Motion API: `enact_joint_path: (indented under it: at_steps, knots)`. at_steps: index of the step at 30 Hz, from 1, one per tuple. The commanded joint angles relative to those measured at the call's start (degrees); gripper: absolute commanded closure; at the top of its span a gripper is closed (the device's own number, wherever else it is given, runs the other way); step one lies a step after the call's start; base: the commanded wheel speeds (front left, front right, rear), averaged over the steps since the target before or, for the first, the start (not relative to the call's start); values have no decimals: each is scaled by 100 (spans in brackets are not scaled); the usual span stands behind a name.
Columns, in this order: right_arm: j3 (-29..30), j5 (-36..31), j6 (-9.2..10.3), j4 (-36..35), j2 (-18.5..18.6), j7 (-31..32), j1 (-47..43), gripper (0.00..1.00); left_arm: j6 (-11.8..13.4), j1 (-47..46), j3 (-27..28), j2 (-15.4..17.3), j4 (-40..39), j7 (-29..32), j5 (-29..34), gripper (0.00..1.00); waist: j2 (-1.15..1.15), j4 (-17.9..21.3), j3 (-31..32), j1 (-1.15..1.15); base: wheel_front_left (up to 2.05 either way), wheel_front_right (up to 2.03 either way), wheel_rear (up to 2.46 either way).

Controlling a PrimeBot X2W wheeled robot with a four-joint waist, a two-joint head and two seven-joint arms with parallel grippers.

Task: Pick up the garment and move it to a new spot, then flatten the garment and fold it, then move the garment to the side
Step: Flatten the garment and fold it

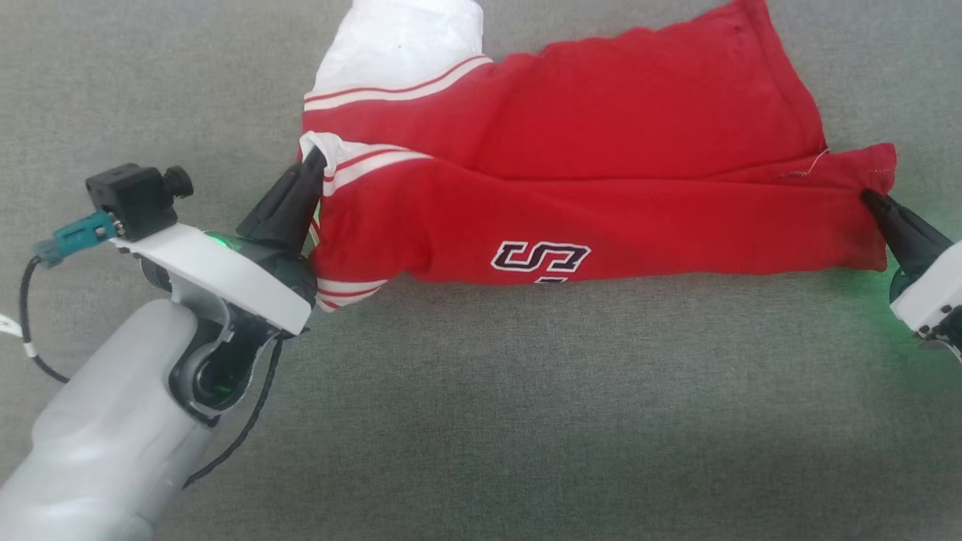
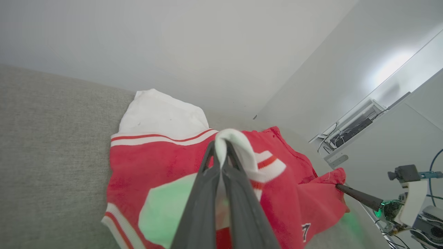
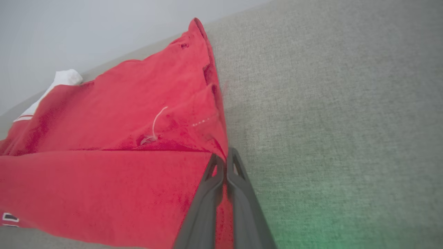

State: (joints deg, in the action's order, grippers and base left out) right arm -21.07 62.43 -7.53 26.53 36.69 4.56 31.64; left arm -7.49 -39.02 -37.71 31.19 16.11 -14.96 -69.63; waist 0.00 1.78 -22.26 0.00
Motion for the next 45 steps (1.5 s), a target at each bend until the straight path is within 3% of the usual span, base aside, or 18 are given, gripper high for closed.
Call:
enact_joint_path:
  at_steps: [1,11,12,15,16,17,18,19,25,31,35,40,45]
  knots:
    - [-49,-64,10,112,-23,18,98,100,5,-79,10,-36,119,-26,147,100,0,-13,-89,0,0,0,0]
    - [-316,-206,10,454,-77,-144,480,100,5,-374,-543,-68,885,-28,533,100,0,-68,-354,0,0,0,0]
    - [-357,-201,10,464,-79,-156,498,100,5,-408,-583,-64,933,-28,575,96,0,-69,-363,0,0,0,0]
    - [-466,-205,10,495,-67,-189,526,100,5,-468,-721,-55,1083,-28,668,56,0,-74,-348,0,0,0,0]
    - [-508,-220,10,499,-58,-218,533,100,5,-490,-774,-40,1122,-28,698,11,0,-75,-328,0,0,0,0]
    - [-543,-246,10,501,-48,-283,537,84,5,-502,-812,-37,1153,-28,682,0,0,-75,-301,0,0,0,0]
    - [-585,-257,10,529,-56,-407,515,7,5,-508,-947,9,1192,-28,621,0,0,-70,-203,0,0,0,0]
    - [-588,-242,10,545,-61,-479,502,0,5,-537,-996,53,1199,-28,593,0,0,-69,-153,0,0,0,0]
    - [-717,-202,10,457,-34,-765,274,0,5,-715,-1590,509,1154,158,568,0,0,-88,275,0,0,0,0]
    - [-650,-91,10,317,-21,-995,51,0,5,-1036,-1876,1013,989,741,494,0,0,-80,614,0,0,0,0]
    - [-631,-64,10,251,-55,-1049,-46,0,58,-1233,-1994,1232,729,1368,436,0,0,-61,725,0,0,0,0]
    - [-646,-73,10,203,-97,-1076,-104,0,241,-1177,-2321,1398,157,2767,40,0,0,6,750,0,0,0,0]
    - [-648,-79,10,86,-85,-1075,-123,0,661,-1110,-2416,1557,-322,3610,-359,0,0,132,626,0,0,0,0]
